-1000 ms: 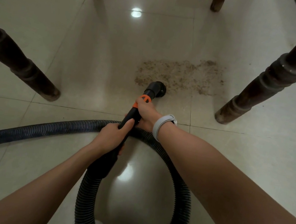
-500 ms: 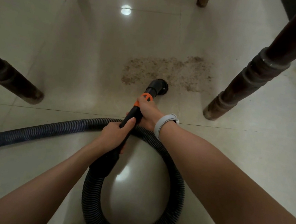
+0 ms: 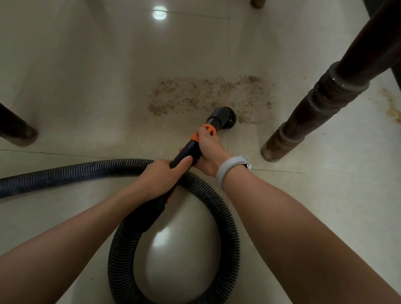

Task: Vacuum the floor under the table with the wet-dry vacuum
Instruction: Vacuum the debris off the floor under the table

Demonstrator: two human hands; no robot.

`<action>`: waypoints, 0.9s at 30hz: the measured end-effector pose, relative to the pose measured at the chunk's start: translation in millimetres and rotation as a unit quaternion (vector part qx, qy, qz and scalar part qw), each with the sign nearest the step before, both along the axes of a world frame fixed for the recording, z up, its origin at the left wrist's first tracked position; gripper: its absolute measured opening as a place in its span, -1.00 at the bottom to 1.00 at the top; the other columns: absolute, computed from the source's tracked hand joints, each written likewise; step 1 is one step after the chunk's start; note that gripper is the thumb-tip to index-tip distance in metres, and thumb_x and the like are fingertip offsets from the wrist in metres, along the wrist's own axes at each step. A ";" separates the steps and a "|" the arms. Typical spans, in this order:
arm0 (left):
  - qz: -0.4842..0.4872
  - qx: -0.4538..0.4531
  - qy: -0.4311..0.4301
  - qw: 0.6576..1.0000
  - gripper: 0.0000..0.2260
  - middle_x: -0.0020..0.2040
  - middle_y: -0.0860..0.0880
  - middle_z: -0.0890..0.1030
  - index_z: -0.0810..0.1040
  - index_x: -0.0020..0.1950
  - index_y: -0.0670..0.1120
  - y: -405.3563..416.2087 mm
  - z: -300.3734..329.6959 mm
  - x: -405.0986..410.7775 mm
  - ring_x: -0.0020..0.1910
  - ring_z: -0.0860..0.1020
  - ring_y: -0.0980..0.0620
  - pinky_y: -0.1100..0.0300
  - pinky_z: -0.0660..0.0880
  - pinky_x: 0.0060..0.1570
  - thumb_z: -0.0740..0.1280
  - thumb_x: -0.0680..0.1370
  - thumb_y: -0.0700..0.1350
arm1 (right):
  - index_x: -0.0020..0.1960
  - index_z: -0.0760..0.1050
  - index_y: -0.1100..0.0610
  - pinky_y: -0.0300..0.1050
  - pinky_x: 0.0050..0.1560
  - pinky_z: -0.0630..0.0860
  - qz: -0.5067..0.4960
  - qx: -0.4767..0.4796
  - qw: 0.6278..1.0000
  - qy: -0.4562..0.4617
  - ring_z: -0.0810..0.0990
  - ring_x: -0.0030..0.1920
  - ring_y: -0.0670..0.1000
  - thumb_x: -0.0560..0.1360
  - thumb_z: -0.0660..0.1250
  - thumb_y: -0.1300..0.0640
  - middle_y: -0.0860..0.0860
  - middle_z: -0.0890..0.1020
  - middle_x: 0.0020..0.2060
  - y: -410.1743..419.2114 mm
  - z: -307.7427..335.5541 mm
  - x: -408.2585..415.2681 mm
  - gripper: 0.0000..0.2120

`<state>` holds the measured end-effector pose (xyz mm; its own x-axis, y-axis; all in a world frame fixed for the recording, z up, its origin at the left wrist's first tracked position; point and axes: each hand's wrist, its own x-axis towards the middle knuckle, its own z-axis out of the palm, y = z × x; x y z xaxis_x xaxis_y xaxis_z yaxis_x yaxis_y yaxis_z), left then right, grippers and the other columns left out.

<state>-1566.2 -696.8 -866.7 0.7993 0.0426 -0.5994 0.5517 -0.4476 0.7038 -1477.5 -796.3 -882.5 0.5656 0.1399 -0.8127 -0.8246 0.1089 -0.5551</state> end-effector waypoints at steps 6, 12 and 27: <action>-0.020 0.000 -0.001 1.000 -0.60 -0.46 -0.07 0.51 0.43 -0.23 -0.14 -14.6 -2.1 7.8 -0.56 0.48 0.01 0.22 0.46 -0.49 0.16 0.58 0.18 | 0.00 0.25 0.16 0.10 0.02 0.51 -0.018 0.000 1.000 -0.003 0.54 -0.18 0.12 0.63 0.11 0.07 0.13 0.47 -0.21 -18.6 2.8 2.2 -0.85; -0.033 -0.007 0.003 0.999 -0.61 -0.48 -0.06 0.51 0.41 -0.21 -0.12 -26.5 -3.1 14.5 -0.56 0.48 0.00 0.20 0.47 -0.48 0.15 0.58 0.18 | 0.11 0.23 0.16 0.09 -0.05 0.53 -0.021 -0.020 1.000 -0.009 0.56 -0.25 0.10 0.63 0.11 0.06 0.15 0.50 -0.21 -30.9 5.0 4.6 -0.82; -0.120 0.024 -0.016 0.992 -0.62 -0.49 0.00 0.53 0.45 -0.16 -0.12 -40.9 -5.0 34.8 -0.60 0.47 0.12 0.29 0.43 -0.51 0.15 0.58 0.18 | 0.05 0.27 0.20 0.04 -0.11 0.54 -0.116 -0.019 0.993 -0.013 0.53 -0.29 0.10 0.62 0.14 0.10 0.13 0.46 -0.23 -53.5 5.5 15.2 -0.84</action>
